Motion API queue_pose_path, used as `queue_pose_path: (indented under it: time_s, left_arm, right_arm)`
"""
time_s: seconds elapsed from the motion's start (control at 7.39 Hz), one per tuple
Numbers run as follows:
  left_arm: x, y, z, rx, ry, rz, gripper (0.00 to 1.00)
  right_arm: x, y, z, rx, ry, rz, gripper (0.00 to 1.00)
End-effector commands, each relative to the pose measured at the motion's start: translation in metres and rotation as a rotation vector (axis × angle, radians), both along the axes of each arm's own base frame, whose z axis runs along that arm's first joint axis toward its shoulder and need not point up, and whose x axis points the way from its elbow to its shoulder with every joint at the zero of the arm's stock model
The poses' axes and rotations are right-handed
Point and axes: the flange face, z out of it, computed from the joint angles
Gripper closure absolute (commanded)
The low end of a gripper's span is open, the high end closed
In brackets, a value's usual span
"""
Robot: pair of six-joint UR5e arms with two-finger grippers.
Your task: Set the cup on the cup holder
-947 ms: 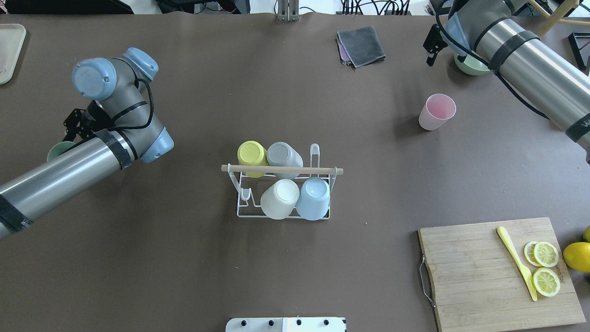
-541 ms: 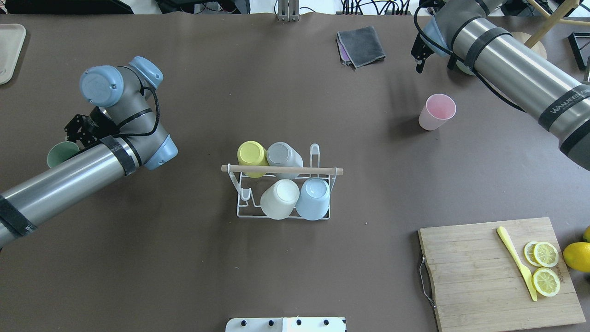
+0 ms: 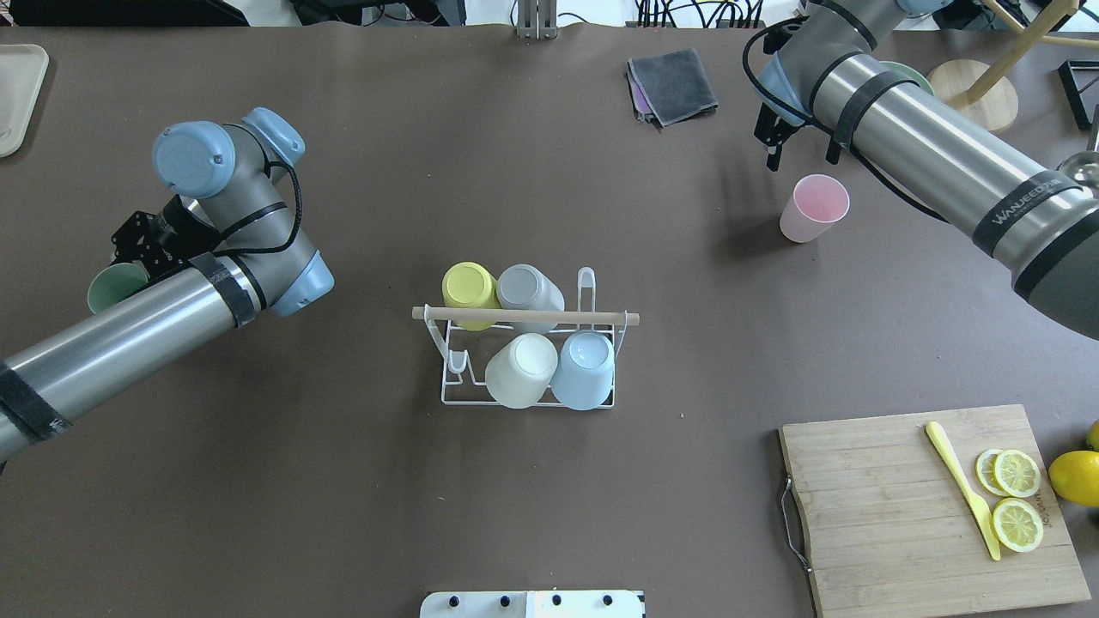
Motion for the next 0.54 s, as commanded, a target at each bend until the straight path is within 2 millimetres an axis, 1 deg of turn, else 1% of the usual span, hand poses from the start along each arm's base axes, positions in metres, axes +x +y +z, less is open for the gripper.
queue_pose_path:
  time_s: [0.0,0.14,0.27,0.41]
  left_arm:
    - [0.000,0.001,0.003,-0.002,-0.003,0.005,0.16]
    - [0.003,0.004,0.005,-0.005,-0.007,0.010,0.16]
    - [0.005,0.004,0.004,0.009,-0.017,0.029,0.16]
    - [0.006,0.005,0.005,0.017,-0.023,0.041,0.15]
  right_arm:
    - [-0.011,0.017,0.021,-0.018,-0.006,-0.085,0.00]
    - [-0.008,0.021,0.038,-0.011,-0.025,-0.134,0.00]
    - [-0.008,0.023,0.049,-0.014,-0.028,-0.160,0.00]
    - [-0.007,0.023,0.049,-0.013,-0.024,-0.163,0.00]
